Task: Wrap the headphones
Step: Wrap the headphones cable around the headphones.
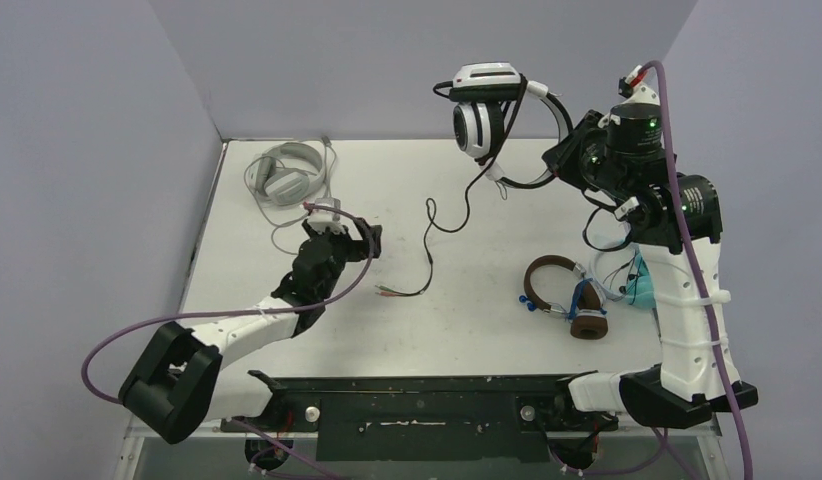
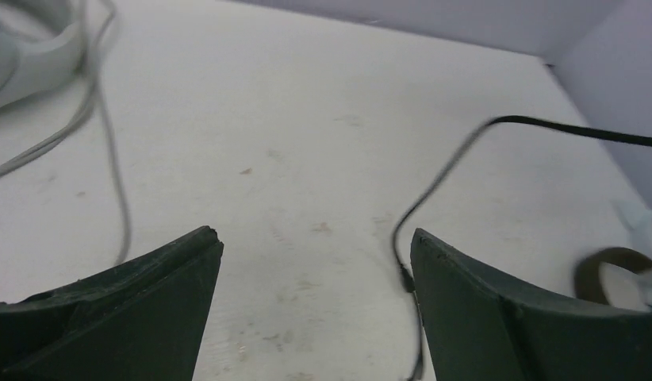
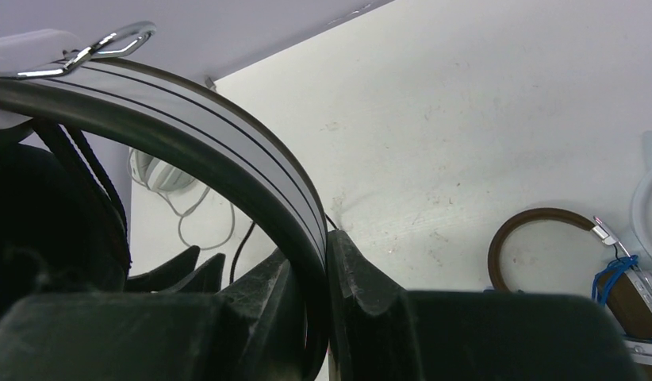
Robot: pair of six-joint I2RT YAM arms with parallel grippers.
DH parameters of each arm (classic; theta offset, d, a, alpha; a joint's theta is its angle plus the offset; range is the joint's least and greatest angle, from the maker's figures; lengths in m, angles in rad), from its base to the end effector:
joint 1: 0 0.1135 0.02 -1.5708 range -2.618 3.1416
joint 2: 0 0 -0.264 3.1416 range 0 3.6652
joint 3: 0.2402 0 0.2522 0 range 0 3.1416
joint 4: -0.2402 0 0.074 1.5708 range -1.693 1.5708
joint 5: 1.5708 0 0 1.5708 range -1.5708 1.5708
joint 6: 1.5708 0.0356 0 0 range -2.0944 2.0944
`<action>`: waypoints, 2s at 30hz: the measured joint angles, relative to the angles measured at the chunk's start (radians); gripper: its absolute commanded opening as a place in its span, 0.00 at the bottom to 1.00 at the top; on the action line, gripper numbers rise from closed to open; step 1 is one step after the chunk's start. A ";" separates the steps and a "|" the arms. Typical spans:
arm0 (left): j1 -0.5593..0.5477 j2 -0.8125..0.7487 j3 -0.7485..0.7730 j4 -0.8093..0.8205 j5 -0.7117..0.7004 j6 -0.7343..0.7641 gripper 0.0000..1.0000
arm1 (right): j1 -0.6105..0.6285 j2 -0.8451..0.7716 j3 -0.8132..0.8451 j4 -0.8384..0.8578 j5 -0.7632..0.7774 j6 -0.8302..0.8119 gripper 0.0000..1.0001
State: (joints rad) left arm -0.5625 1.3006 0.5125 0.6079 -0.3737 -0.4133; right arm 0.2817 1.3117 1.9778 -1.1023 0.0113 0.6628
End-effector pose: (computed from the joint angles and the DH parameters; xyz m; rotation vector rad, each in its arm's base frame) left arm 0.2355 -0.1331 0.2173 -0.1434 1.7484 -0.3883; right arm 0.1992 0.0572 0.5209 0.3969 2.0182 0.5858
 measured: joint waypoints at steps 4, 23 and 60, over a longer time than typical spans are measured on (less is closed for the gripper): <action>-0.048 -0.080 0.012 0.096 0.232 0.031 0.87 | -0.001 0.011 -0.010 0.000 -0.001 -0.007 0.00; -0.223 0.028 0.352 0.114 0.667 0.224 0.79 | -0.002 0.010 -0.045 0.006 -0.062 -0.026 0.00; 0.003 0.452 0.270 0.341 0.712 0.087 0.00 | 0.006 -0.204 -0.442 0.054 -0.527 -0.281 0.00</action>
State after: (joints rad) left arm -0.5591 1.7527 0.7822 0.9493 0.3386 -0.3264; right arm 0.2874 1.1072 1.5356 -1.0481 -0.5156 0.3820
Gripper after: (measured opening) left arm 0.007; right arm 0.120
